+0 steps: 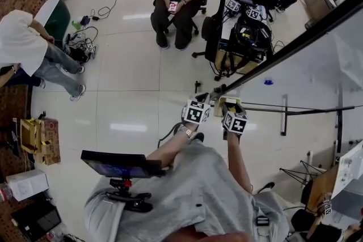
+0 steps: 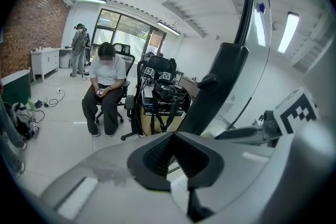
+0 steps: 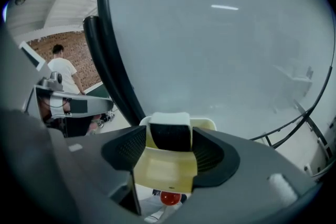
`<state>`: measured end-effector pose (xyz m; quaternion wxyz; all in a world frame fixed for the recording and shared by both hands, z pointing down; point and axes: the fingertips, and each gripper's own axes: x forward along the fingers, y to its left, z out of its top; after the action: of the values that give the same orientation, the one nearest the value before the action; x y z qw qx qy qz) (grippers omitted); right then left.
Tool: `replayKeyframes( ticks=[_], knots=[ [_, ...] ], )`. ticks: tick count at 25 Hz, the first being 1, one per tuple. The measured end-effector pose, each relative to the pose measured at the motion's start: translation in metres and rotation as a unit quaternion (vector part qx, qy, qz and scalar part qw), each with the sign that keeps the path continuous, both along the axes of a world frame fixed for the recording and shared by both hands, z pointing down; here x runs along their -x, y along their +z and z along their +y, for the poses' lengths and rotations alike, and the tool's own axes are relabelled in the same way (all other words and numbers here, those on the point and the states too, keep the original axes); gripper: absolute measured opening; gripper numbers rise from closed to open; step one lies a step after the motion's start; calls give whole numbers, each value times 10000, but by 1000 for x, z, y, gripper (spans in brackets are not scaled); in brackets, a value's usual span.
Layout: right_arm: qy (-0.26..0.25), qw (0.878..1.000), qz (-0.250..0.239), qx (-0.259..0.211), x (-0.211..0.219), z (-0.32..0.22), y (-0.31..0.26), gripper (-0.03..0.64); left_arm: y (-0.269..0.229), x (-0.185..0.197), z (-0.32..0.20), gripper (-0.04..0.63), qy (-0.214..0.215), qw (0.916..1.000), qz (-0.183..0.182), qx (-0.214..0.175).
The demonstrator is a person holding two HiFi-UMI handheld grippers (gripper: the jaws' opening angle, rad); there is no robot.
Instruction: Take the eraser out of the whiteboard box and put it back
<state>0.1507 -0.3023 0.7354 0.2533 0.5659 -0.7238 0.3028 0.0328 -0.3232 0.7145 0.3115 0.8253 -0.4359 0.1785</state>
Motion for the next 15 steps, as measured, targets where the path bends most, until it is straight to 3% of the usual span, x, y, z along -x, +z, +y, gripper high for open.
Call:
replayKeyframes(
  ticks=[7,8,10,13,15],
  knots=[
    [358,9991,42,-235,-4,30,-23,281,10,-20,43,6,209,9995,141,163],
    [446,9985,14,-311,-6,34,-26,228,12,-24,49,6,256,9994,133,166],
    [562,9971,-168,-479,-8,43,-32,3,13,-34,64,6,338,9993,85,145],
    [446,9969,-374,-539,-9,65,-32,3,10,-46,89,6,358,9994,-9,31],
    [172,9971,-457,-587,3,76,-34,3,3,-39,99,6,147,9998,-110,-103]
  ],
)
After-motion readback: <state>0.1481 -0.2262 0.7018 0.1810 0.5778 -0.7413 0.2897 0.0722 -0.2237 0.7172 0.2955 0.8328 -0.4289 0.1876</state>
